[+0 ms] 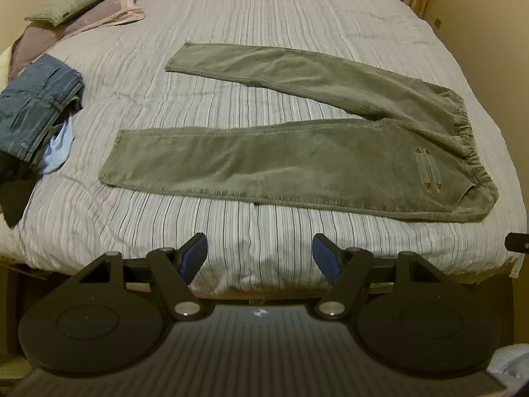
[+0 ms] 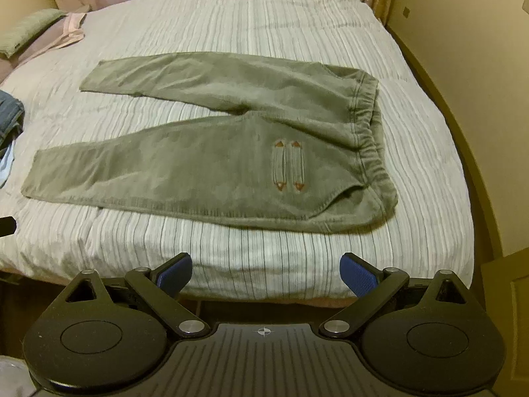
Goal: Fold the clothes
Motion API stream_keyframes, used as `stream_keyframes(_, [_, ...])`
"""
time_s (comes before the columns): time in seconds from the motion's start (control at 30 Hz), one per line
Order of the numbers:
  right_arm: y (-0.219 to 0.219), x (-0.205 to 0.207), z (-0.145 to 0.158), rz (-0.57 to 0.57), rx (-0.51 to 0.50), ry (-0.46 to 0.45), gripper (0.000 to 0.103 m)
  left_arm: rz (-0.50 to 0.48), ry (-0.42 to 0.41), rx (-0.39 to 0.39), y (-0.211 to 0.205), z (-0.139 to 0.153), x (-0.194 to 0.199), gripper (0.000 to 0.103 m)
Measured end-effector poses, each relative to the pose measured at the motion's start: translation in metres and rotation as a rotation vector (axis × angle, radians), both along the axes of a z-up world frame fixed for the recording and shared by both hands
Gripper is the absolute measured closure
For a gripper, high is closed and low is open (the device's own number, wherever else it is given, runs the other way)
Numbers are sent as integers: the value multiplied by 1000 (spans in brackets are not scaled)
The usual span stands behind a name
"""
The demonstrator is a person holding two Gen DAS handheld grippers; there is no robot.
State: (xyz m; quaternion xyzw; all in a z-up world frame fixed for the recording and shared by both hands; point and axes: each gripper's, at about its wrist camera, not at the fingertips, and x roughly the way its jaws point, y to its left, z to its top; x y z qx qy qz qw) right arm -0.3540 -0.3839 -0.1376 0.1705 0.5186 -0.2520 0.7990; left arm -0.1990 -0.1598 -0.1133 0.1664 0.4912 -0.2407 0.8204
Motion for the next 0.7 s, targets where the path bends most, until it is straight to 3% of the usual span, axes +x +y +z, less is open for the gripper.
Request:
stream_keyframes(0.43, [-3, 74, -1, -149, -4, 7, 5, -199, -5, 5, -33, 0, 103, 36])
stream_keyframes(0.7, [4, 93, -15, -261, 30, 58, 5, -330, 11, 16, -50, -9, 149, 37])
